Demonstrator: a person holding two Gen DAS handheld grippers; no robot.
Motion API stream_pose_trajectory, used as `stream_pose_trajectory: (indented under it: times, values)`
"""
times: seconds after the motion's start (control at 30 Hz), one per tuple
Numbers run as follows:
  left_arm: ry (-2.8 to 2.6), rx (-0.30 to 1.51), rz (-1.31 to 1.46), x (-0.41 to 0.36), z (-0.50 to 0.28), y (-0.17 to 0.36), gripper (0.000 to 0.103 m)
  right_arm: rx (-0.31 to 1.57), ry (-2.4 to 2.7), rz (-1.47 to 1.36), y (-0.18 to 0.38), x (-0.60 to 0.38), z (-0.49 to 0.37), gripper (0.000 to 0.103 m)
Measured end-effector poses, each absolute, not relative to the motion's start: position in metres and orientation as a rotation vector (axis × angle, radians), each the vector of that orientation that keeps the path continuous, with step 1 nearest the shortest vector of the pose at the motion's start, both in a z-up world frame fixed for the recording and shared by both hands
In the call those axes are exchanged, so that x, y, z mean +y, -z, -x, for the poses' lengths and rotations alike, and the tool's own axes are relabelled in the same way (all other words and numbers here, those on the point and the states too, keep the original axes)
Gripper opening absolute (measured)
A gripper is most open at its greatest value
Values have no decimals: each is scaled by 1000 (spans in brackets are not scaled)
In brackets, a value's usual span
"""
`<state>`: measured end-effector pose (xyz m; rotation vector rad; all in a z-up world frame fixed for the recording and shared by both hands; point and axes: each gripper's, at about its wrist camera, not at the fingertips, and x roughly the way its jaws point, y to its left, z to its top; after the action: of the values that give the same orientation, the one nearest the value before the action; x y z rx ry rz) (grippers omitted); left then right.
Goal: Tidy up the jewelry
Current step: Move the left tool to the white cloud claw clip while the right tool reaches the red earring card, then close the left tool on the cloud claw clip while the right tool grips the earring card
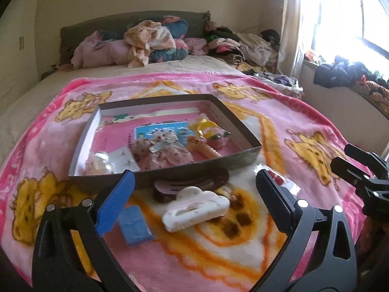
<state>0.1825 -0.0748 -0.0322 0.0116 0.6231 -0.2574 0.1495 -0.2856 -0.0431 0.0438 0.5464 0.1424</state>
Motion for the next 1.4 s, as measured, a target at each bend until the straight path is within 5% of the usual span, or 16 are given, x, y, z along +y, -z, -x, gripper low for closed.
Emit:
stream_pose_trajectory:
  times: [1.4]
  values:
    - [220,815,-49,-97,-210,86,91,720,-224,-21,107,-283,-193,90]
